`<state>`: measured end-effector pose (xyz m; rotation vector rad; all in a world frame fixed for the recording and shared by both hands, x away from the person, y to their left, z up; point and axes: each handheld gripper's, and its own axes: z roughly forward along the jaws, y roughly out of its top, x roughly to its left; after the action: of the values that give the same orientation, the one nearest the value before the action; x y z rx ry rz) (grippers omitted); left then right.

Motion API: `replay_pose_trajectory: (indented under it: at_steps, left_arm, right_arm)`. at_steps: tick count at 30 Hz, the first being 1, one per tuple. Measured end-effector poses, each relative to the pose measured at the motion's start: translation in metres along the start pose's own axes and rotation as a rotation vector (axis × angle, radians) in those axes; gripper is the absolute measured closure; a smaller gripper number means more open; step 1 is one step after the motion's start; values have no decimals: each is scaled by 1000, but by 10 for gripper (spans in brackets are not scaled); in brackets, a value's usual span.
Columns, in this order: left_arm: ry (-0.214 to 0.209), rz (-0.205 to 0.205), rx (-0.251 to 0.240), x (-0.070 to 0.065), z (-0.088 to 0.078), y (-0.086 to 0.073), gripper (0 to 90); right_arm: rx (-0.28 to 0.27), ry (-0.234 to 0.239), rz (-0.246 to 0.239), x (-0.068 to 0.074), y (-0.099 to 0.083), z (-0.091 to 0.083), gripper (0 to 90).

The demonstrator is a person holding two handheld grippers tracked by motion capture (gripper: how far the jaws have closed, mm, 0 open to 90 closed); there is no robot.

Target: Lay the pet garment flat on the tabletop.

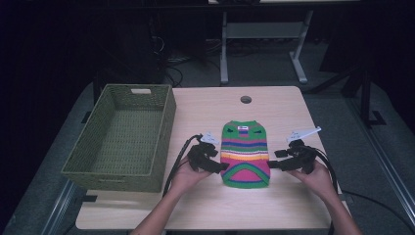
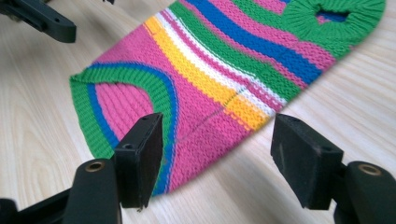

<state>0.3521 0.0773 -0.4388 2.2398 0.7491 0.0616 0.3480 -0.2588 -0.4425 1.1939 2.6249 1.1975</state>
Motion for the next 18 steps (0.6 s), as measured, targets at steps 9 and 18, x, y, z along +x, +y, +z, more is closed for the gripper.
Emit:
replay_pose_trajectory:
  at_steps: [9, 18]
  left_arm:
    - [10, 26, 8, -4, -8, -5, 285]
    - [6, 2, -10, -3, -18, -15, 267]
  right_arm:
    - [-10, 5, -27, 3, -9, -12, 317]
    - [-2, 10, -11, -1, -23, -22, 306]
